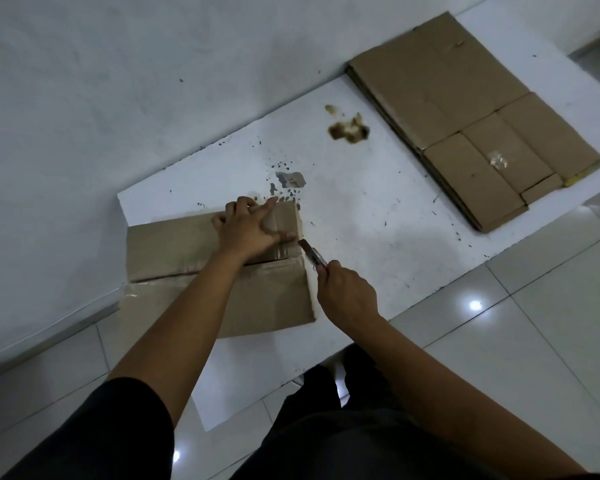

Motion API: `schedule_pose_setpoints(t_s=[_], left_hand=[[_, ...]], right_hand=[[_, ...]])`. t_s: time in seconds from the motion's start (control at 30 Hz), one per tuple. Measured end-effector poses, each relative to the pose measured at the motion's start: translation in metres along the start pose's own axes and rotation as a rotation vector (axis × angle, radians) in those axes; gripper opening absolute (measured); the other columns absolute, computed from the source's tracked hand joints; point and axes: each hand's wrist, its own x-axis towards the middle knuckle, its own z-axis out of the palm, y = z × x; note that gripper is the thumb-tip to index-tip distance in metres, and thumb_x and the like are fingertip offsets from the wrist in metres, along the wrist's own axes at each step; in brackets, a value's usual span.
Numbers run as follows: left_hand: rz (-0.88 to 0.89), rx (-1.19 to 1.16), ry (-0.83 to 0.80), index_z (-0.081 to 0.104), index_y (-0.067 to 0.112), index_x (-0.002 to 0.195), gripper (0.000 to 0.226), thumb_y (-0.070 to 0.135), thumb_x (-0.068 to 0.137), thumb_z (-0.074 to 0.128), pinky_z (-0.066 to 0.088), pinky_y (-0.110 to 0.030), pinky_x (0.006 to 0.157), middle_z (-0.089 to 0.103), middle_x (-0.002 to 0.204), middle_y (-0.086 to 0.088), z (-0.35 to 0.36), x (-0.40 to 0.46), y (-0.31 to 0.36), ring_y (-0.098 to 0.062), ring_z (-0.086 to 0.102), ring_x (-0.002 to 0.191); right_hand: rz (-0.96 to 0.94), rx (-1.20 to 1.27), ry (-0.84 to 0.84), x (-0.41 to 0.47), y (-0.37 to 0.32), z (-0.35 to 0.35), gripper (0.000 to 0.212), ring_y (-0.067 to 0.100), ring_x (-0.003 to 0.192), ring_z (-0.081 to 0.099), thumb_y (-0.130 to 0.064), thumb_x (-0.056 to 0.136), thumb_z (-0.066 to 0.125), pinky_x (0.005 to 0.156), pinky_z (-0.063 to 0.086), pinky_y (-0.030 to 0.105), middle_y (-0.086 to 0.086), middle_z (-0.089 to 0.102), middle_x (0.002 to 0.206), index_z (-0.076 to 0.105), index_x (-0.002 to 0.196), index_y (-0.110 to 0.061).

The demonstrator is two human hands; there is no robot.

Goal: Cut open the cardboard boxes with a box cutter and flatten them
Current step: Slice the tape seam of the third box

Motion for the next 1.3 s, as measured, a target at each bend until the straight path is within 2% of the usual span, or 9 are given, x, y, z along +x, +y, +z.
schedule_pose_setpoints(t_s=[0.1,0.27,0.6,0.77,0.87,1.0,1.1,1.2,1.3], left_hand=[[-0.002,0.008,0.001,0.023,0.057,0.147,0.095,0.098,0.062,0.038,0.020,-0.055,0.105,0.033,0.146,-0.002,0.003,0.001,-0.001,-0.024,0.026,0.139],[0.006,-0.025,-0.027,0.017,0.054,0.151,0.102,0.100,0.061,0.034,-0.009,-0.068,0.113,0.028,0.154,-0.004,0.008,0.005,-0.005,-0.021,0.015,0.149],[0.016,-0.091,-0.054,0.015,0.053,0.151,0.109,0.102,0.055,0.032,0.006,-0.068,0.114,0.026,0.154,-0.007,0.016,0.014,-0.010,-0.025,0.010,0.148],[0.031,-0.039,-0.054,0.017,0.050,0.152,0.104,0.098,0.062,0.035,-0.006,-0.073,0.111,0.028,0.152,-0.007,0.012,0.011,-0.009,-0.027,0.012,0.147],[0.029,-0.017,-0.082,0.015,0.049,0.152,0.106,0.099,0.062,0.034,-0.003,-0.074,0.111,0.027,0.154,-0.007,0.009,0.011,-0.008,-0.028,0.012,0.148],[0.084,0.035,-0.226,-0.004,0.049,0.153,0.122,0.101,0.053,0.044,-0.006,-0.076,0.109,0.011,0.163,-0.007,-0.005,0.011,-0.012,-0.030,0.002,0.151],[0.169,0.133,-0.315,-0.019,0.045,0.151,0.133,0.090,0.053,0.060,0.000,-0.077,0.108,0.003,0.165,-0.003,-0.015,0.013,-0.016,-0.032,0.000,0.151],[0.242,0.204,-0.320,-0.013,0.042,0.153,0.131,0.089,0.054,0.059,0.010,-0.080,0.107,0.003,0.165,0.003,-0.019,0.013,-0.017,-0.040,0.005,0.149],[0.321,0.152,-0.281,-0.004,0.052,0.152,0.122,0.098,0.049,0.044,0.010,-0.079,0.107,0.003,0.165,0.010,-0.020,0.009,-0.023,-0.039,0.009,0.149]], right_hand=[[0.009,-0.087,-0.010,0.000,-0.005,-0.005,0.034,0.011,0.053,0.042,-0.041,0.107,0.027,0.047,0.026,0.027,-0.005,0.053,0.074,0.049,0.097,-0.016],[-0.013,-0.220,-0.054,-0.002,-0.022,-0.015,0.029,0.019,0.065,0.054,-0.032,0.107,0.035,0.055,0.035,0.028,0.004,0.067,0.092,0.054,0.107,-0.011],[0.059,-0.255,-0.104,-0.011,-0.037,-0.019,0.023,0.018,0.063,0.050,-0.027,0.105,0.040,0.046,0.026,0.025,0.003,0.065,0.090,0.054,0.110,-0.009],[0.079,-0.267,-0.119,-0.019,-0.036,-0.019,0.025,0.018,0.066,0.053,-0.026,0.105,0.040,0.059,0.040,0.027,0.004,0.068,0.095,0.056,0.111,-0.008],[0.072,-0.278,-0.146,-0.024,-0.036,-0.022,0.024,0.017,0.068,0.052,-0.026,0.104,0.043,0.062,0.040,0.027,0.004,0.068,0.099,0.056,0.113,-0.008],[0.073,-0.265,-0.134,-0.029,-0.032,-0.024,0.025,0.017,0.068,0.050,-0.027,0.105,0.040,0.055,0.034,0.025,0.003,0.064,0.095,0.055,0.111,-0.009],[0.081,-0.244,-0.120,-0.033,-0.028,-0.019,0.027,0.018,0.067,0.054,-0.030,0.107,0.035,0.059,0.039,0.028,0.002,0.062,0.090,0.053,0.110,-0.010],[0.103,-0.175,-0.115,-0.034,-0.021,-0.010,0.030,0.020,0.072,0.060,-0.035,0.108,0.030,0.062,0.043,0.030,0.002,0.065,0.093,0.050,0.103,-0.013],[0.134,-0.098,-0.109,-0.030,-0.018,-0.005,0.031,0.021,0.071,0.058,-0.040,0.107,0.027,0.063,0.041,0.031,0.005,0.068,0.096,0.043,0.095,-0.017]])
